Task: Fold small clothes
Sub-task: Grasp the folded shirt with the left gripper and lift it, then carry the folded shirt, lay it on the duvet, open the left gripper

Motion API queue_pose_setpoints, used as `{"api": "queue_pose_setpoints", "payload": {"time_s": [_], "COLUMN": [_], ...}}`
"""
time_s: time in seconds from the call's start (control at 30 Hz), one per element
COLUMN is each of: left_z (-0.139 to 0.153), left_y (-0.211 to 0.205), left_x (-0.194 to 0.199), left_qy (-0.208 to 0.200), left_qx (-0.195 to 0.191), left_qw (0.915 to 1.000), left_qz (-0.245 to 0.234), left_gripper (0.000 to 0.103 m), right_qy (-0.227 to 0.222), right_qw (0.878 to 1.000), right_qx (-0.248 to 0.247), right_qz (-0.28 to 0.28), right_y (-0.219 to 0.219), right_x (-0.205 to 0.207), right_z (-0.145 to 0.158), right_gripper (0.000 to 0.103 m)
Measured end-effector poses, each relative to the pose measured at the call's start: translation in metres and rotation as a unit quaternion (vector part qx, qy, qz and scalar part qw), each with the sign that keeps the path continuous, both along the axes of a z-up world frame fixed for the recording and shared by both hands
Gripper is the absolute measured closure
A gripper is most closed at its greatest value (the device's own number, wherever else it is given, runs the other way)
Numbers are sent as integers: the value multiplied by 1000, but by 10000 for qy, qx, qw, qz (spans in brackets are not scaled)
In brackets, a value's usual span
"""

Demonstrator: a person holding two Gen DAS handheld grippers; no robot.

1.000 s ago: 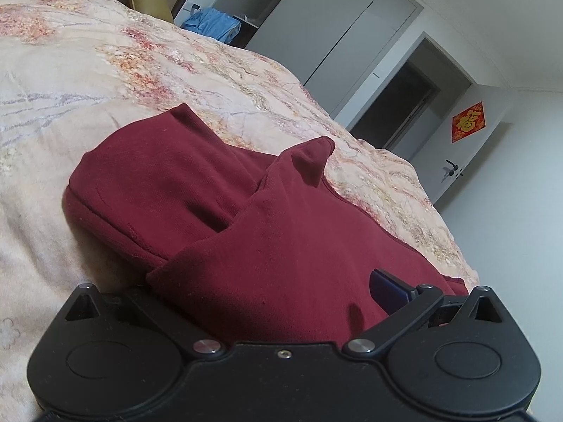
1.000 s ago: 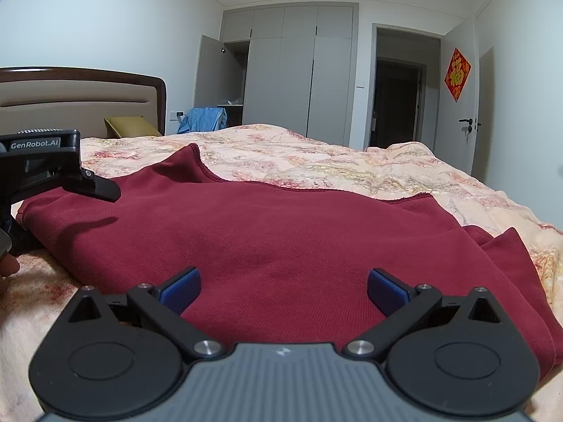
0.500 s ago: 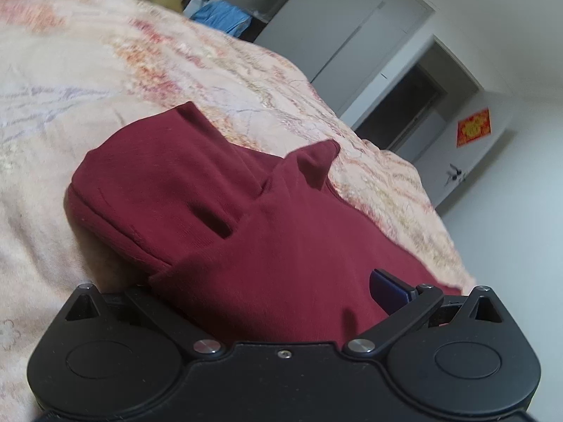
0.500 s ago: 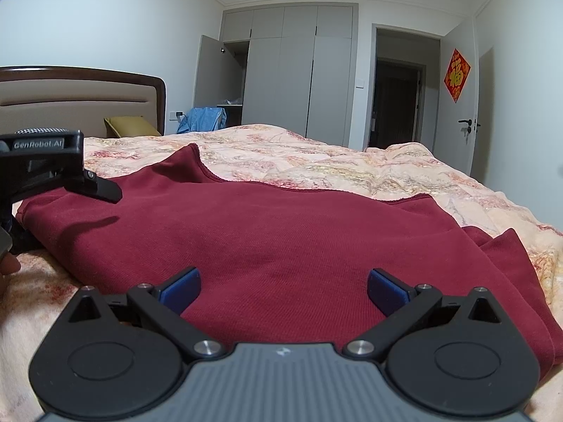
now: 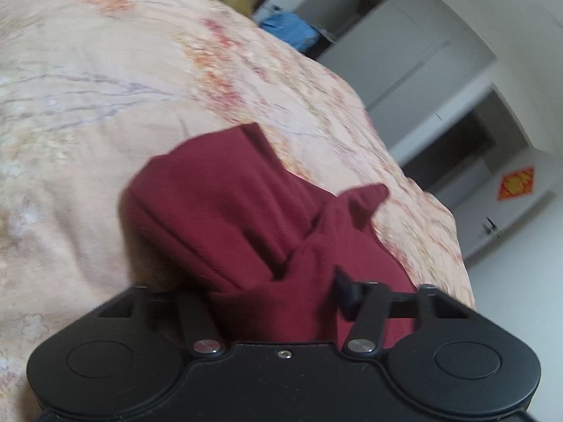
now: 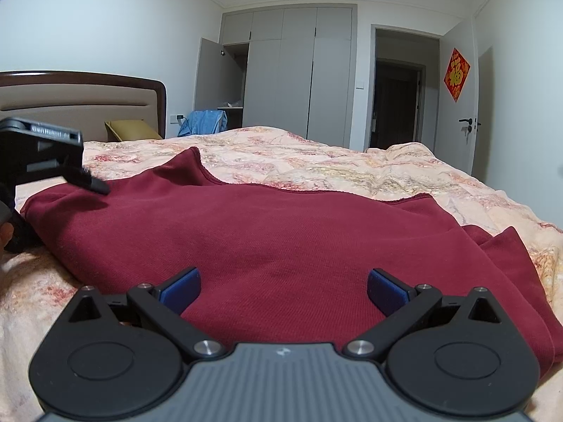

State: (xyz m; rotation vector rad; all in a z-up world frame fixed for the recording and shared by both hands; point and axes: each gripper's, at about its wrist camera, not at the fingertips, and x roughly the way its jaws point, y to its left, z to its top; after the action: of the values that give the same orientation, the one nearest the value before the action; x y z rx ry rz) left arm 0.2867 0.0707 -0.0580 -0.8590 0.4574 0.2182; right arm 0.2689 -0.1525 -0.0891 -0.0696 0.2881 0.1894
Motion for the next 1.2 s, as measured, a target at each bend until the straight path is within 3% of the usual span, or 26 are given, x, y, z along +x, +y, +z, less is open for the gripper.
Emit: {"api": "queue_pose_setpoints", "payload": {"time_s": [0.1, 0.17, 0.33, 0.43, 0.57, 0.73, 0.83, 0.9, 0.97, 1.07, 1.17, 1.2], "left_z": [4, 12, 45, 72, 105, 121, 112, 101, 88, 72, 65, 64], "left_y": [4, 0, -21, -46, -98, -175, -216, -237, -249, -251, -239, -236], "left_x": [5, 7, 9, 13, 19, 17, 11, 10, 11, 15, 18, 20], "left_qy": [29, 6, -336, -622, -1113, -1465, -1523, -1422, -1221, -909, -797, -789], "left_qx": [-72, 107, 895, 1529, 2239, 2712, 2754, 2683, 2572, 2346, 1912, 1765], "left_qw": [10000, 9999, 9943, 9822, 9510, 8974, 8667, 8537, 8478, 8487, 8556, 8570], "left_qz": [56, 2, -467, -901, -1820, -3156, -3869, -4232, -4475, -4651, -4744, -4776], "left_gripper": [67, 71, 80, 81, 81, 82, 82, 82, 81, 77, 63, 53], "right_qy": [-102, -106, 157, 442, 448, 436, 649, 809, 751, 782, 866, 861], "right_qw": [9999, 9999, 9992, 9968, 9972, 9955, 9914, 9892, 9899, 9889, 9879, 9880], "right_qx": [-22, -35, 343, 617, 392, -171, -549, -606, -525, -467, -521, -507], "right_qz": [-61, -115, -151, -235, -451, -819, -997, -1065, -1081, -1178, -1180, -1176], "right_y": [1, 1, -13, -30, -45, -62, -67, -70, -73, -73, -71, -74], "right_x": [-4, -6, -16, -31, -61, -101, -124, -134, -136, -133, -133, -133], "right_z": [0, 0, 4, 11, 24, 22, 5, -7, -3, -2, -6, -6], "right_gripper": [0, 0, 0, 0, 0, 0, 0, 0, 0, 0, 0, 0]}}
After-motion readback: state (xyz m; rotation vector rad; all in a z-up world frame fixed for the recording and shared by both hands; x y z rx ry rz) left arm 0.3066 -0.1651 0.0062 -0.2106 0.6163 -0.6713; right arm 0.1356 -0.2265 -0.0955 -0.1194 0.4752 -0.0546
